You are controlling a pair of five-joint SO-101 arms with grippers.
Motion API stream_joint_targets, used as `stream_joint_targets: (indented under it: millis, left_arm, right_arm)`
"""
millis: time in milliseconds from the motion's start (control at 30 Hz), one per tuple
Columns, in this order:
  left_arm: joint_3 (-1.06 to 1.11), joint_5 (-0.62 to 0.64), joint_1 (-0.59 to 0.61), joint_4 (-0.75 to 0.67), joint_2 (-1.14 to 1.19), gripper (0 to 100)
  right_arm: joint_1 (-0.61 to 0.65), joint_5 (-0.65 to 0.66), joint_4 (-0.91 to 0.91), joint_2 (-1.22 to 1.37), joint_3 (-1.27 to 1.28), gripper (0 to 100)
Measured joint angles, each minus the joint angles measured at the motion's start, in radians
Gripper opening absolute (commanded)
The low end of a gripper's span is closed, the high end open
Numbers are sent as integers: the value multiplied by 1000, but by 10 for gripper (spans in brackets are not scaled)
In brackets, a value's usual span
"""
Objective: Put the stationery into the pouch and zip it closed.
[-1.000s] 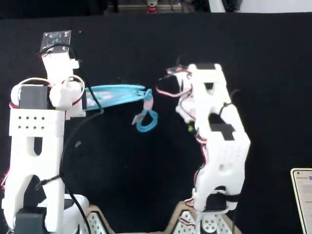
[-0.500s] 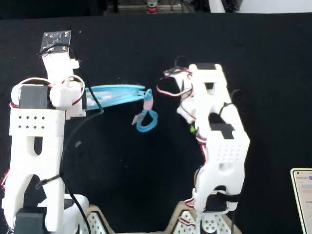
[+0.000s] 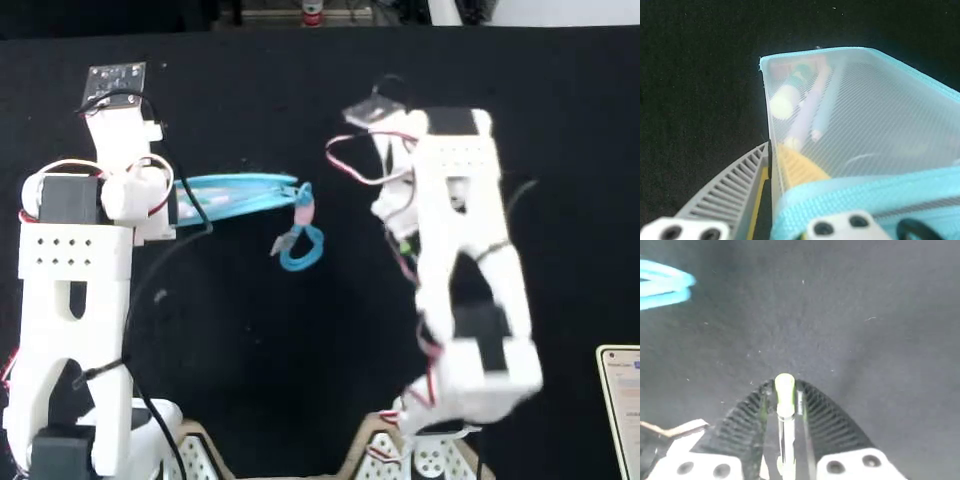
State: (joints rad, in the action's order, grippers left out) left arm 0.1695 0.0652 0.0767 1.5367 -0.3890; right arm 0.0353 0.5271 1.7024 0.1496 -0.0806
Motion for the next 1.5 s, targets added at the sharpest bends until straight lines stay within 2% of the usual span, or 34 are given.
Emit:
stream_joint_targets:
  millis: [200, 400, 567, 700, 900, 1167, 1500]
  left_arm:
    - [0, 0, 0, 0, 0, 30]
    - [0, 0, 0, 0, 0, 30]
    - [0, 0, 0, 0, 0, 30]
    - [0, 0, 0, 0, 0, 30]
    - [3, 0, 0, 0, 0, 30]
    - [3, 0, 0, 0, 0, 30]
    - [3, 0, 0, 0, 0, 30]
  right_arm:
    - [107, -101, -32, -339, 107, 11]
    - [308, -201, -61, -652, 127, 11]
    - [468, -308, -224, -895, 164, 11]
    - [542, -404, -387, -1019, 218, 11]
    - [621, -477, -575, -1129, 236, 11]
    - [709, -483, -795, -1181, 249, 11]
    - [709, -485, -1074, -1169, 605, 11]
